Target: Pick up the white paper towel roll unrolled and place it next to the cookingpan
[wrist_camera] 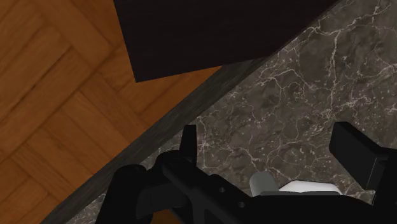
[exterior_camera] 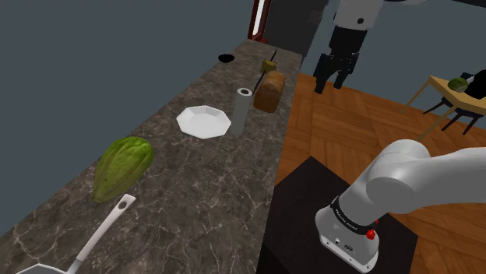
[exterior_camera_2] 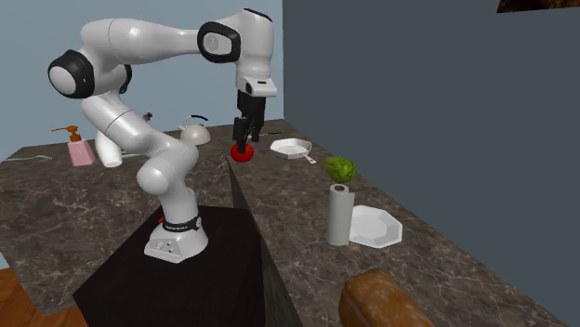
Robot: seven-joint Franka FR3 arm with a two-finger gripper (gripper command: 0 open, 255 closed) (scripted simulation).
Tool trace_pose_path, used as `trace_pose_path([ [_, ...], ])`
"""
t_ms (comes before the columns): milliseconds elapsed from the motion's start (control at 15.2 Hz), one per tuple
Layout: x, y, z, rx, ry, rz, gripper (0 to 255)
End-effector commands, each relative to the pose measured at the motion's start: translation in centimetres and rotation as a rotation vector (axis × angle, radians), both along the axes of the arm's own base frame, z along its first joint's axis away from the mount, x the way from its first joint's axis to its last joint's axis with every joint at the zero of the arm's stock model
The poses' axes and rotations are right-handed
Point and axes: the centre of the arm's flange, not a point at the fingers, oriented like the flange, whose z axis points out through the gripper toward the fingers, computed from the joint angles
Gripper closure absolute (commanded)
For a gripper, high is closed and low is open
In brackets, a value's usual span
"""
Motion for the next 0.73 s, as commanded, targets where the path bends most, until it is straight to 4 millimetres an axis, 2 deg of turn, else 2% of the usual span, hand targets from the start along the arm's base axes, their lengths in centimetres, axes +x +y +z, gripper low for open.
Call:
trace_pose_path([
  [0,0.0,0.0,0.0,0.0,0.0,0.0,0],
  [660,11.3,1.3,-5.4,-0.003,-0.045,0.059,0],
])
